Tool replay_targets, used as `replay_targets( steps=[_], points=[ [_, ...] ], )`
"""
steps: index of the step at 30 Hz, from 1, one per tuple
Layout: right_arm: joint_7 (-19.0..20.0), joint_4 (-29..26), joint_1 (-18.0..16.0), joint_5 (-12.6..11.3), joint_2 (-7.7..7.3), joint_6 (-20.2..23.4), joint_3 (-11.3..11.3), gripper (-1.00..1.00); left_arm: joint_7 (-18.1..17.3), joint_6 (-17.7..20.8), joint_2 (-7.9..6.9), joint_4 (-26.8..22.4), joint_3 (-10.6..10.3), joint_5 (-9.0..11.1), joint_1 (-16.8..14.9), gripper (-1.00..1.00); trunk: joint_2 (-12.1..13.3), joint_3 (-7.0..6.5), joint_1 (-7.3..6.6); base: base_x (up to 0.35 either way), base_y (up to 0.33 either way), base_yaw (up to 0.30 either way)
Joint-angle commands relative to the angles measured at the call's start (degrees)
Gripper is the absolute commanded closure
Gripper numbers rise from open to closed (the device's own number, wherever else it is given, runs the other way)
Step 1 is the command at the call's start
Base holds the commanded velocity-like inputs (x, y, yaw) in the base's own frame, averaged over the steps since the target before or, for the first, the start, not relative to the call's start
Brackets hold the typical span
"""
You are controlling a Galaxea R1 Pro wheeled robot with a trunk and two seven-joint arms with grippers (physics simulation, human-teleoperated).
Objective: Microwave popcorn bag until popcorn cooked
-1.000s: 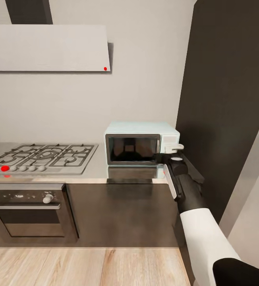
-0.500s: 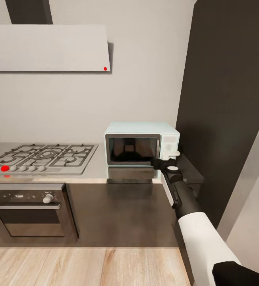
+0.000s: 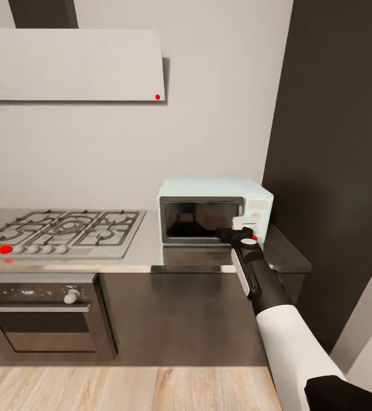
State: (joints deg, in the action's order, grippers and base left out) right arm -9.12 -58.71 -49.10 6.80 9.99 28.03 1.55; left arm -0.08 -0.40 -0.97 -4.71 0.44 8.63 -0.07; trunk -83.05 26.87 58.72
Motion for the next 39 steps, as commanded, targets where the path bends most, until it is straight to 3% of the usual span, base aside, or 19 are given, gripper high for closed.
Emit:
replay_targets(
  steps=[1, 7, 11, 14, 30, 39],
  points=[
    [-0.03, -0.08, -0.04, 0.59, 0.0, 0.45, 0.06, -1.0, -0.01, -0.04, 0.0, -0.03, 0.0, 0.42, -0.01, -1.0, -0.03, 0.06, 0.01, 0.04, 0.034, 0.0],
    [-0.07, -0.03, -0.04, 0.66, -0.35, 0.45, -0.04, -1.0, -0.01, -0.04, 0.0, -0.03, 0.03, 0.42, 0.0, -1.0, -0.03, 0.06, 0.01, 0.008, 0.007, 0.0],
    [-0.03, 0.08, -0.04, 0.52, -2.95, 0.5, -0.05, -1.0, -0.01, -0.04, 0.0, -0.03, 0.07, 0.42, 0.02, -1.0, -0.03, 0.06, 0.01, 0.0, 0.0, 0.0],
    [-0.03, 0.11, -0.04, 0.43, -3.65, 0.53, -0.06, -1.0, -0.01, -0.04, 0.0, -0.03, 0.09, 0.42, 0.02, -1.0, -0.03, 0.06, 0.01, 0.0, 0.0, 0.0],
    [-0.11, 0.24, -0.04, 0.37, -3.8, 0.54, -0.05, -1.0, 0.07, 0.12, 0.0, -0.02, 0.07, 0.51, 0.0, -1.0, -0.03, 0.06, 0.01, 0.002, 0.0, 0.0],
    [-0.11, 0.26, -0.04, 0.35, -3.83, 0.48, -0.06, -1.0, 0.08, 0.05, 0.0, 0.05, 0.06, 0.51, -0.01, -1.0, -0.03, 0.06, 0.01, 0.246, 0.0, 0.0]
  ],
)
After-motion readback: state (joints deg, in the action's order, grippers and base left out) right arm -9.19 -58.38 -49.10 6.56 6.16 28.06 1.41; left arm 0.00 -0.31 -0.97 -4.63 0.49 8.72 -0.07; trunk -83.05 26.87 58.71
